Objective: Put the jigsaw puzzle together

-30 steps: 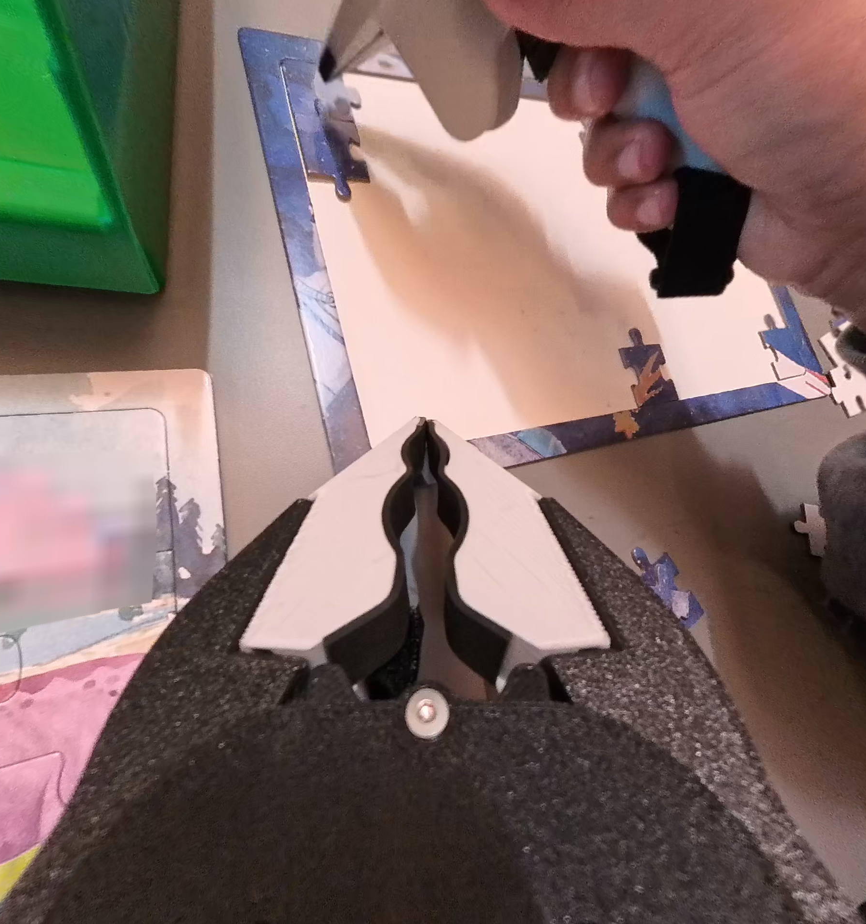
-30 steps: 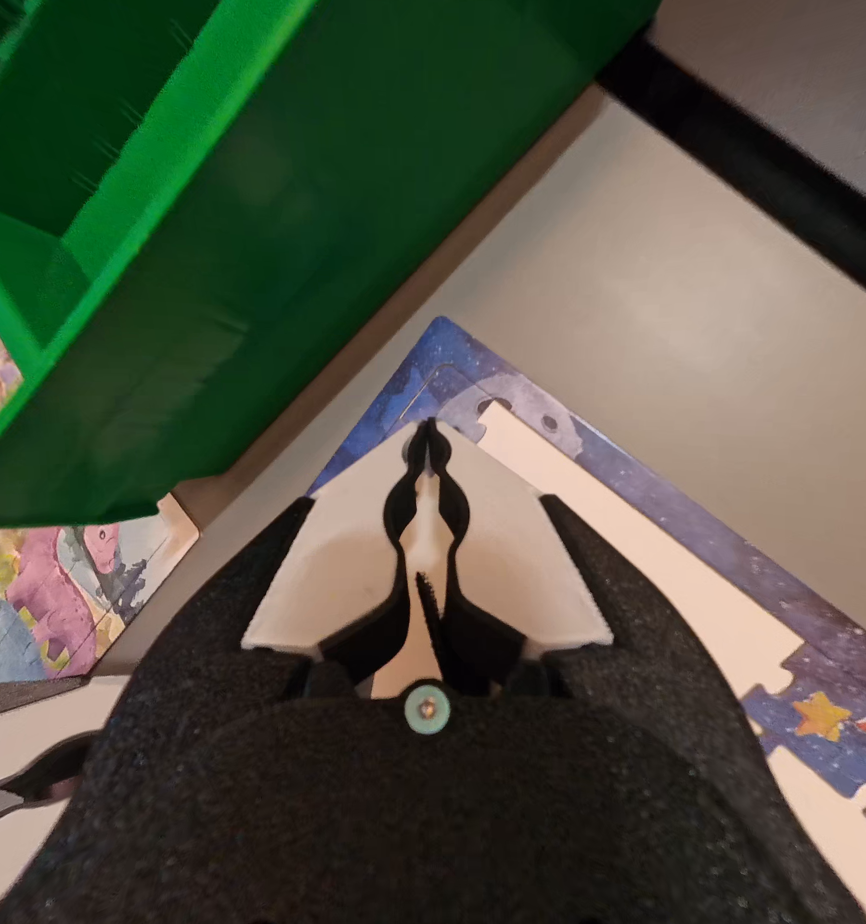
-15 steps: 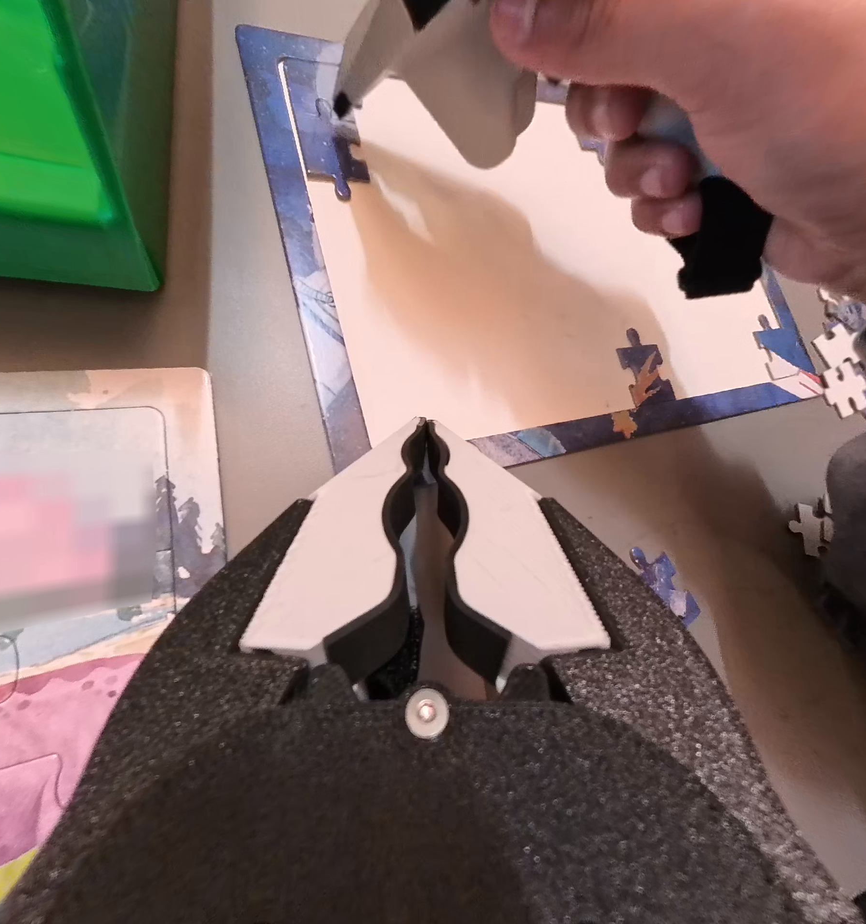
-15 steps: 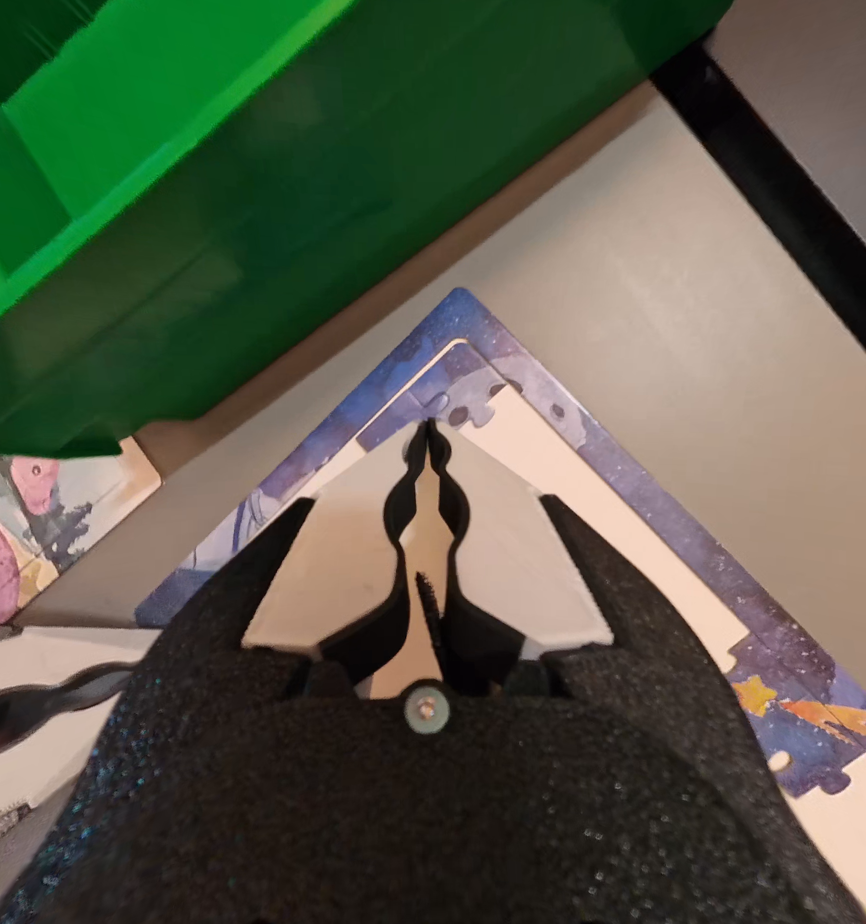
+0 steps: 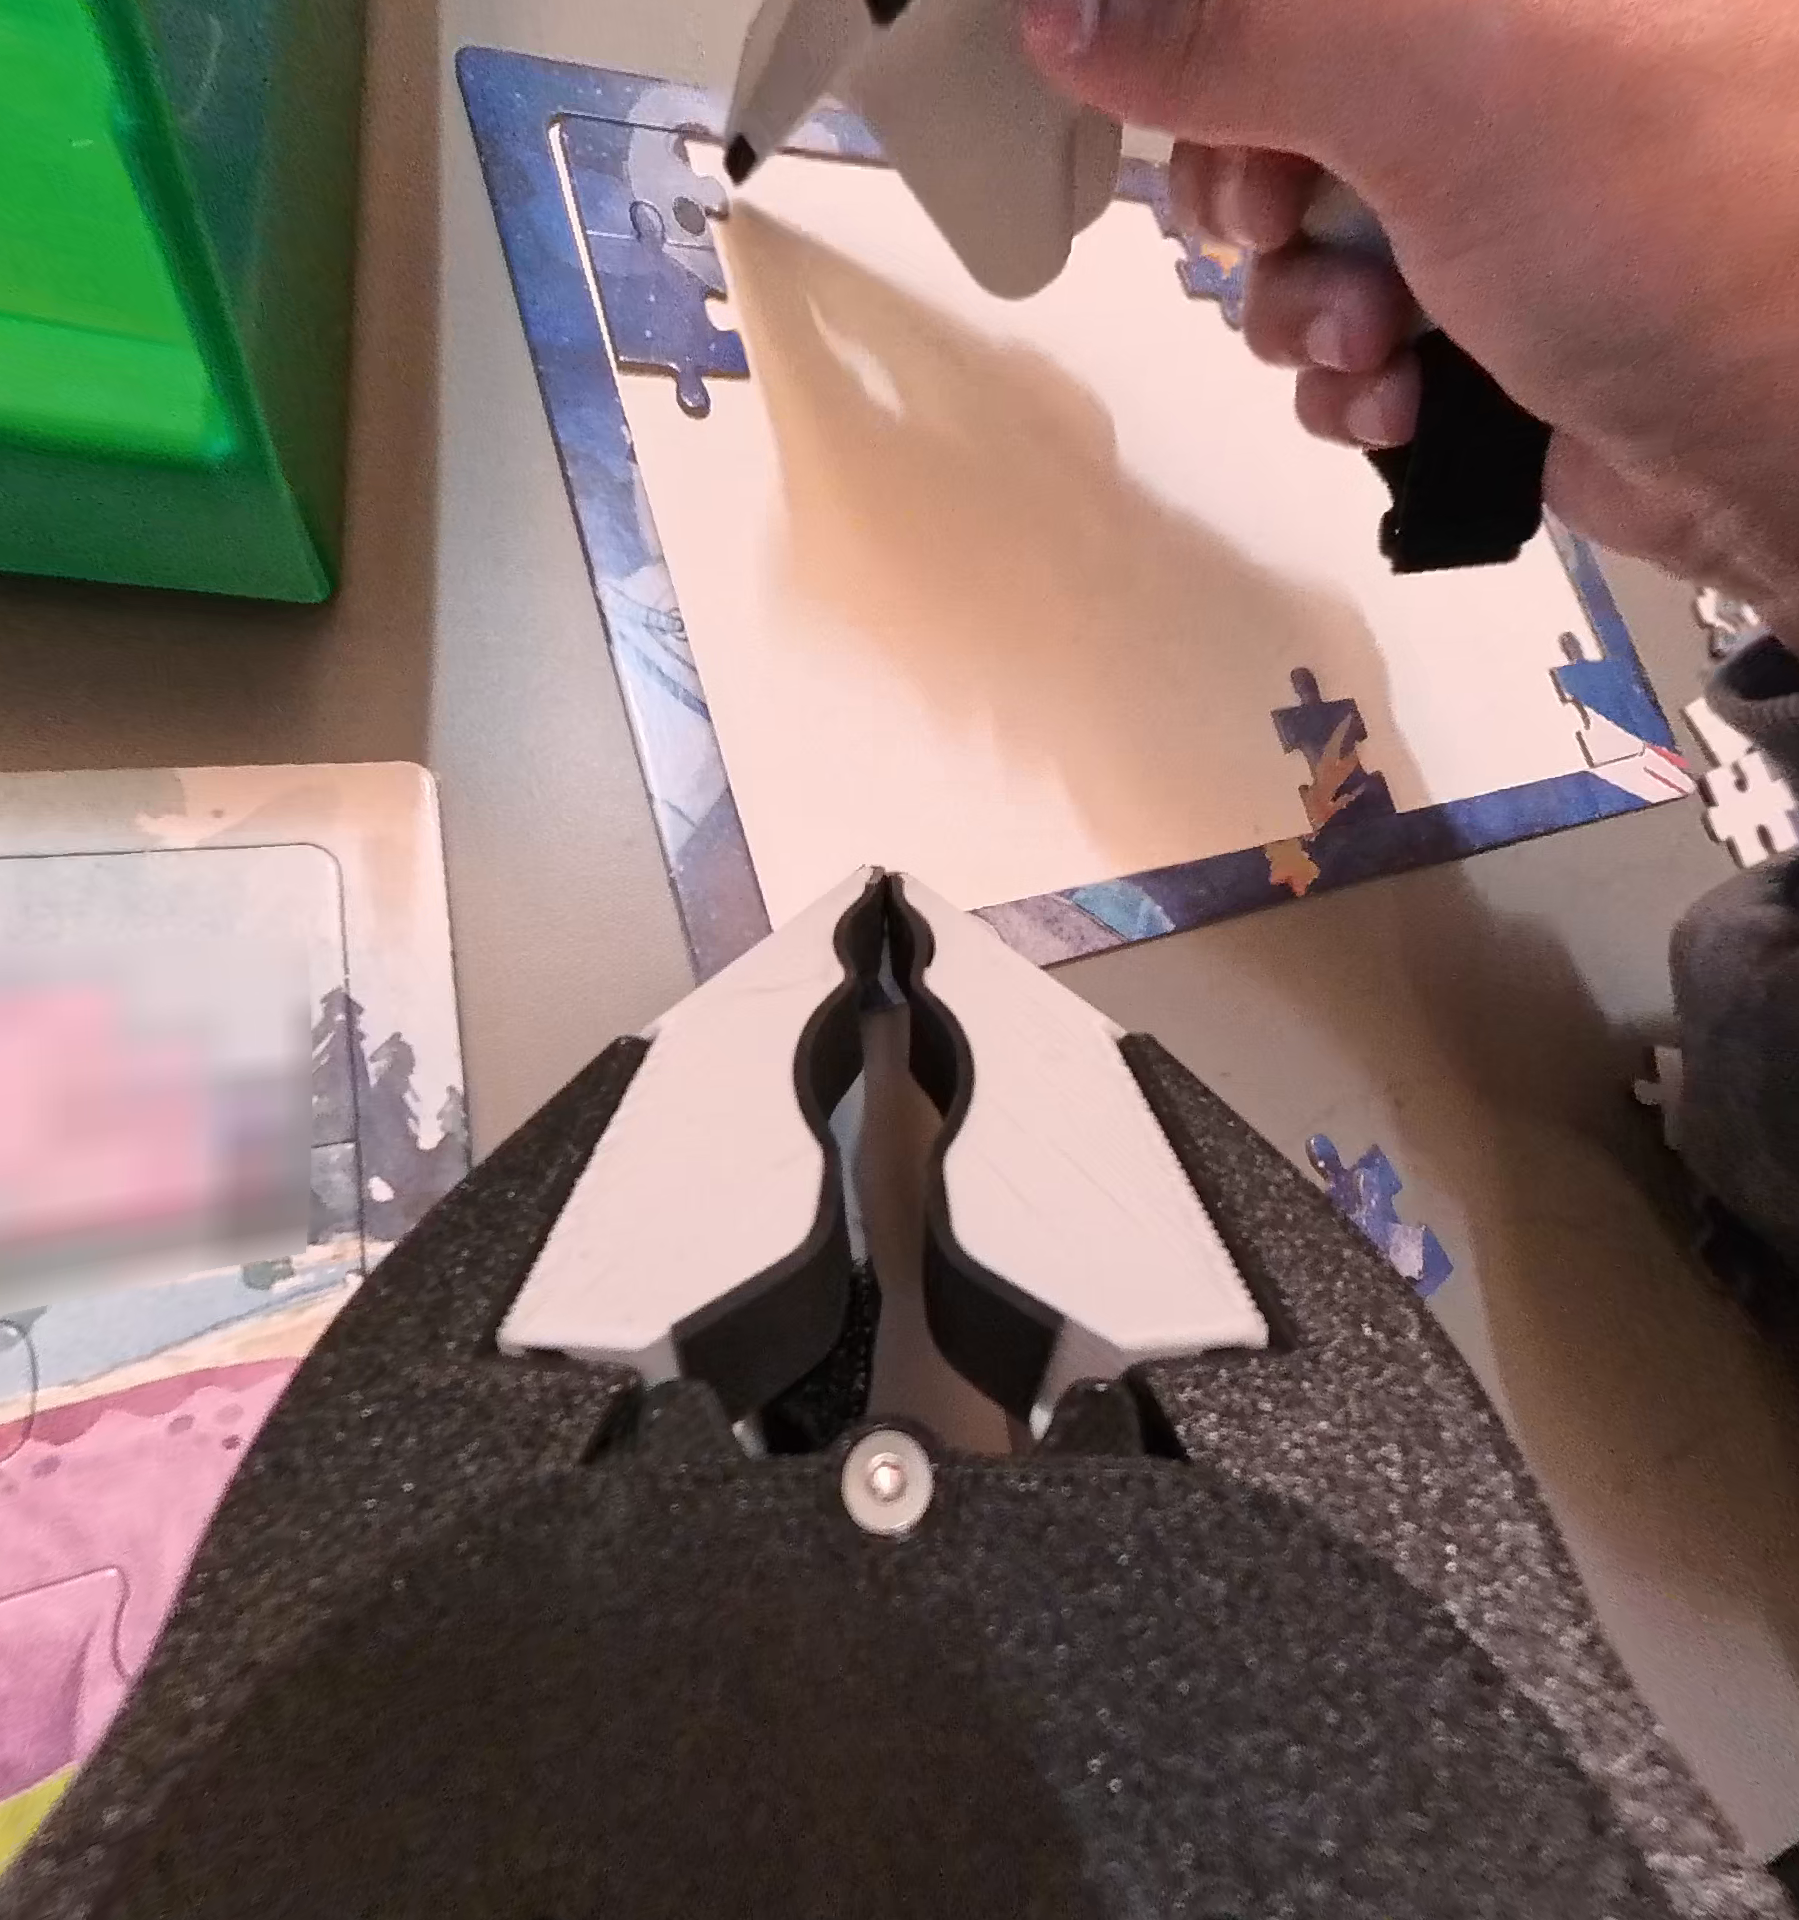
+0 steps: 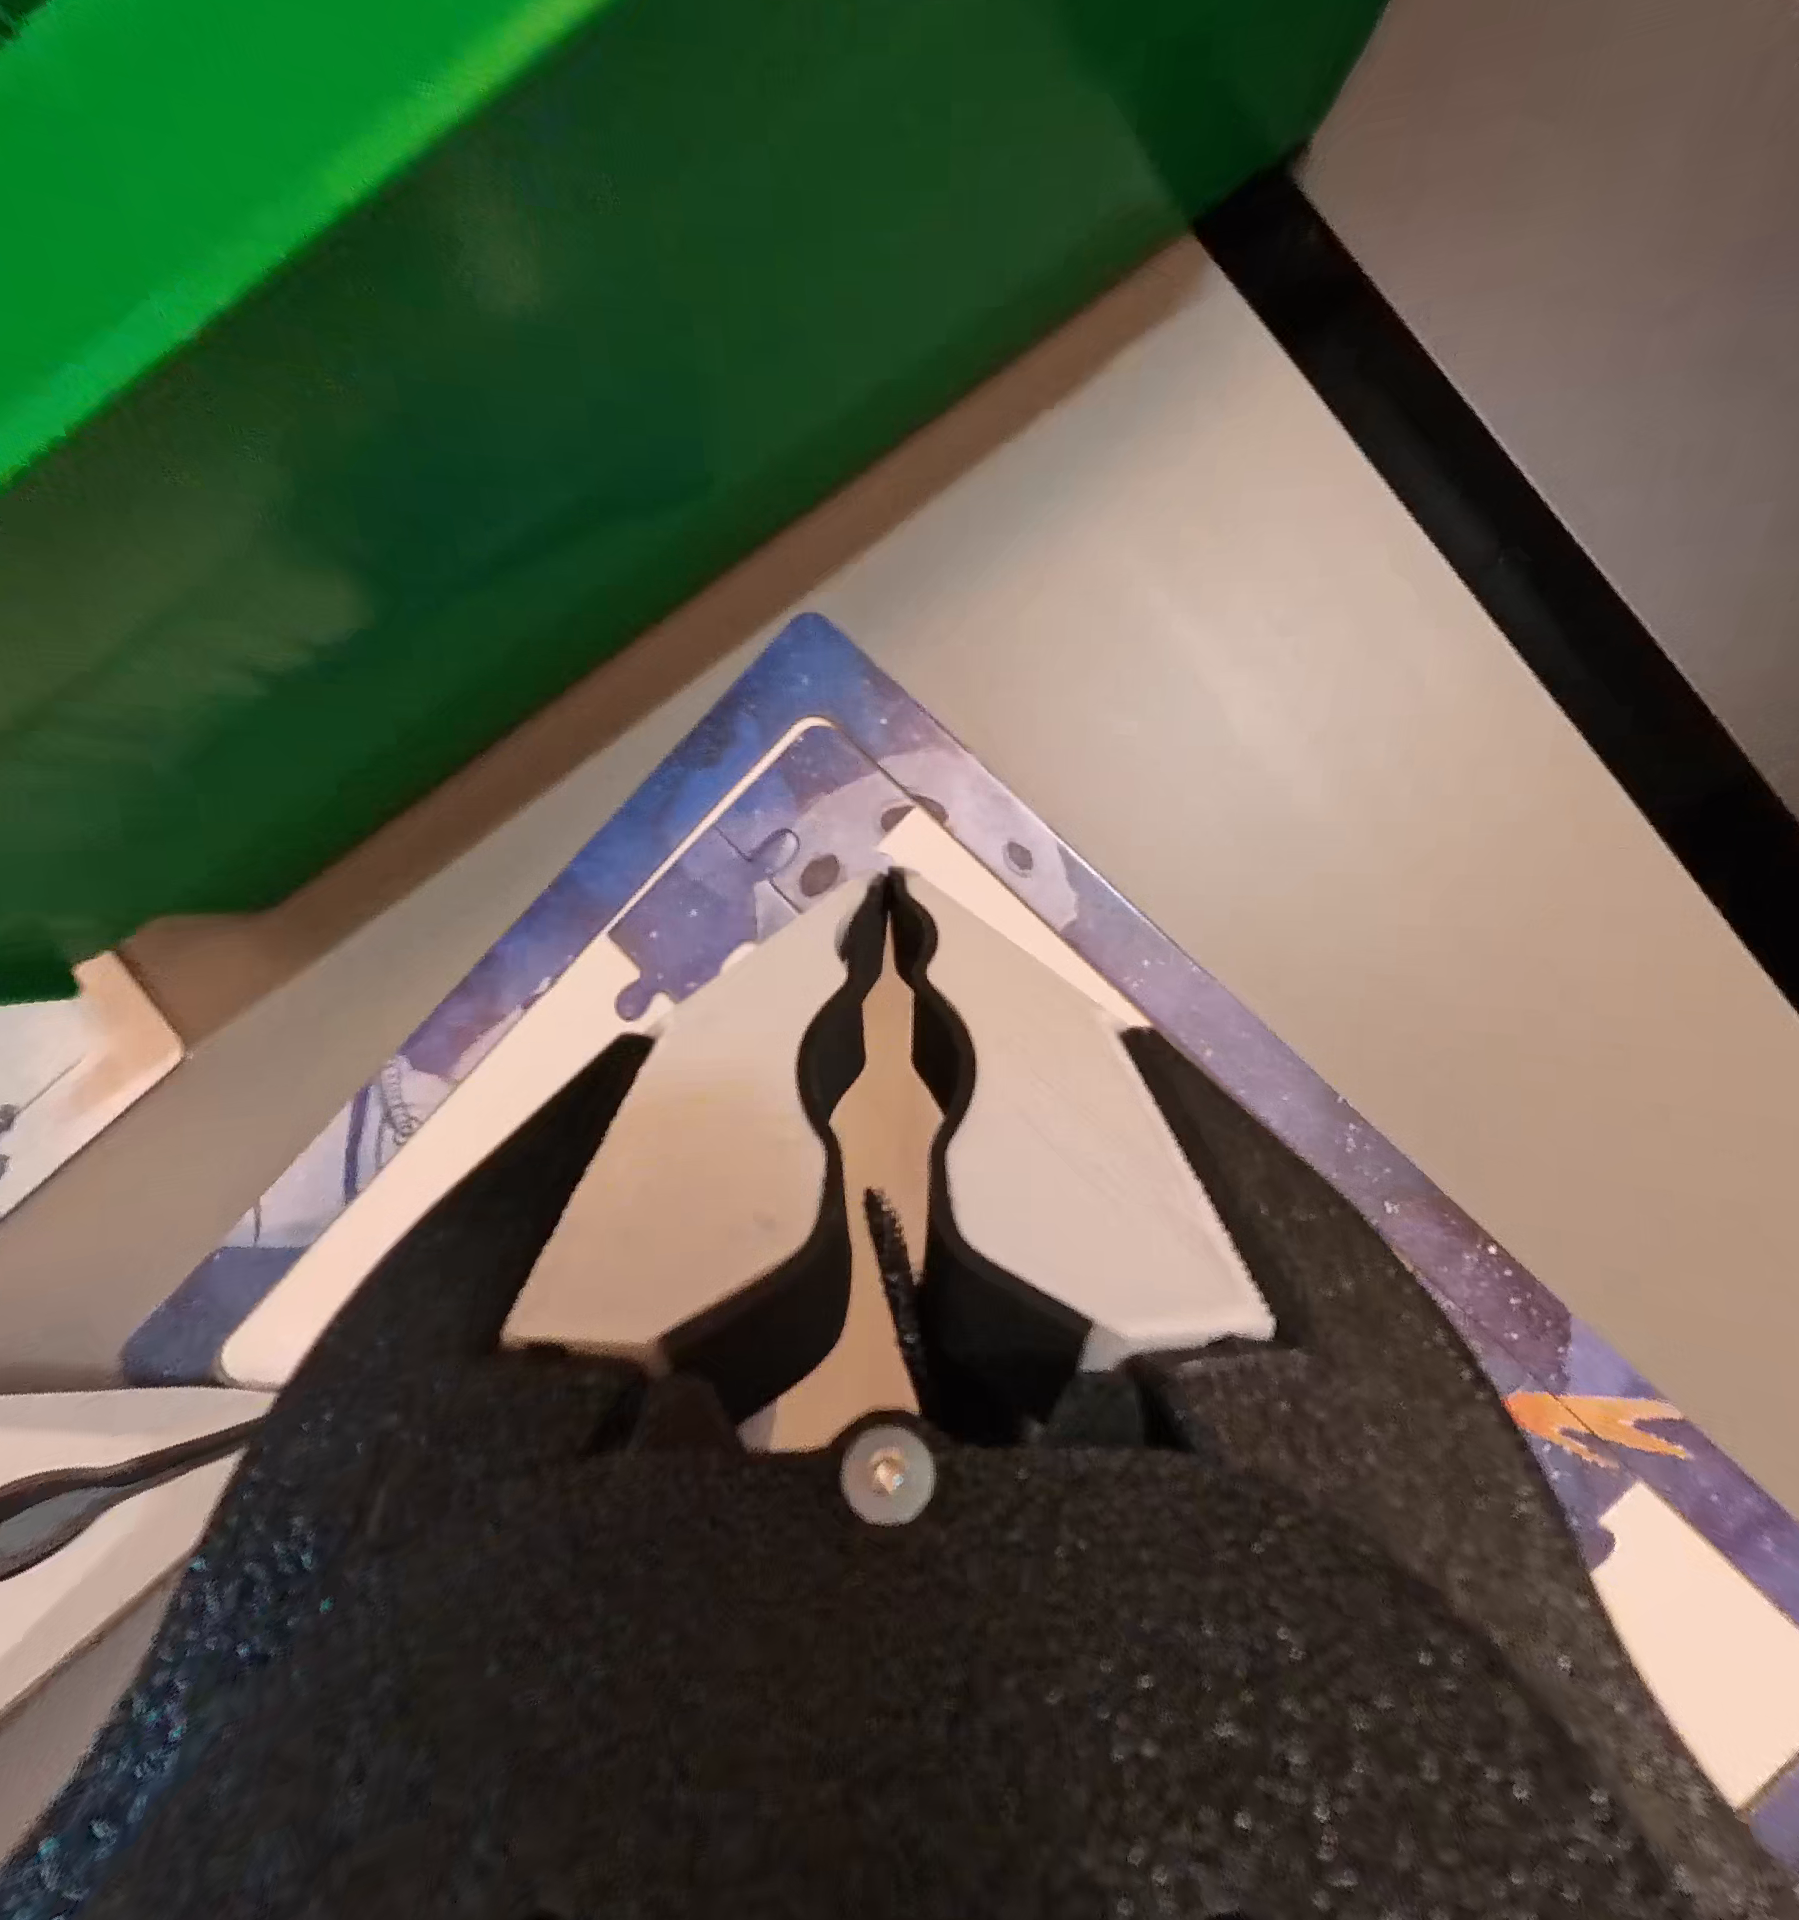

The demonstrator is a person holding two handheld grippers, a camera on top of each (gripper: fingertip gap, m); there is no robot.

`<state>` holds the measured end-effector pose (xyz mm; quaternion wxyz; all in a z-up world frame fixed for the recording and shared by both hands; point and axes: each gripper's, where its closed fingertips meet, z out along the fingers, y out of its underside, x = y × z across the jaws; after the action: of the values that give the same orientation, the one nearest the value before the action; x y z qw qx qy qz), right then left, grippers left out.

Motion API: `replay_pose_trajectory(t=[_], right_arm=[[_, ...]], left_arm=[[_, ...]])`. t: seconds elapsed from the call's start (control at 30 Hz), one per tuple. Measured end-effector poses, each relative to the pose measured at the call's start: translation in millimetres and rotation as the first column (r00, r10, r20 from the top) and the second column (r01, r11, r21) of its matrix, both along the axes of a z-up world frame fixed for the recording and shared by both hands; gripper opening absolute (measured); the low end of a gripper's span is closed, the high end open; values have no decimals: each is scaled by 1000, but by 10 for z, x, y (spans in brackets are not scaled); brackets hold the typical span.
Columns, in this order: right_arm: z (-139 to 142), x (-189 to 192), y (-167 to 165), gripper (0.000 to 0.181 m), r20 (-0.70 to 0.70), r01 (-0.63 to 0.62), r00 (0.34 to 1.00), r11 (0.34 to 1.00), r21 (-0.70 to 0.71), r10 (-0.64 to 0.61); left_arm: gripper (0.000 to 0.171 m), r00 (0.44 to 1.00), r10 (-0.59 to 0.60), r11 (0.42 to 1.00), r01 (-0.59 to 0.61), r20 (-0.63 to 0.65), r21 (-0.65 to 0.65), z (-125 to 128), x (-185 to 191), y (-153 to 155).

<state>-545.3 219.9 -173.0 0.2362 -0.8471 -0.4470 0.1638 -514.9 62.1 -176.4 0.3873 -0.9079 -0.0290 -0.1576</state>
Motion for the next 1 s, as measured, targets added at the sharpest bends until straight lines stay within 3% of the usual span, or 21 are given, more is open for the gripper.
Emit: replay_pose_trajectory(t=[0.47, 0.67, 1.0], right_arm=[[16, -147, -16, 0, 12, -39, 999, 999, 1, 39], [-31, -122, -234, 0, 9, -78, 997, 992, -103, 80], [-21, -192, -182, 0, -4, -70, 998, 995, -72, 70]], left_arm=[[0, 1000, -3, 1000, 3, 12, -1, 2, 1, -5], [0, 1000, -3, 1000, 3, 15, -1, 2, 1, -6], [0, 1000, -5, 1000, 5, 14, -1, 2, 2, -11]])
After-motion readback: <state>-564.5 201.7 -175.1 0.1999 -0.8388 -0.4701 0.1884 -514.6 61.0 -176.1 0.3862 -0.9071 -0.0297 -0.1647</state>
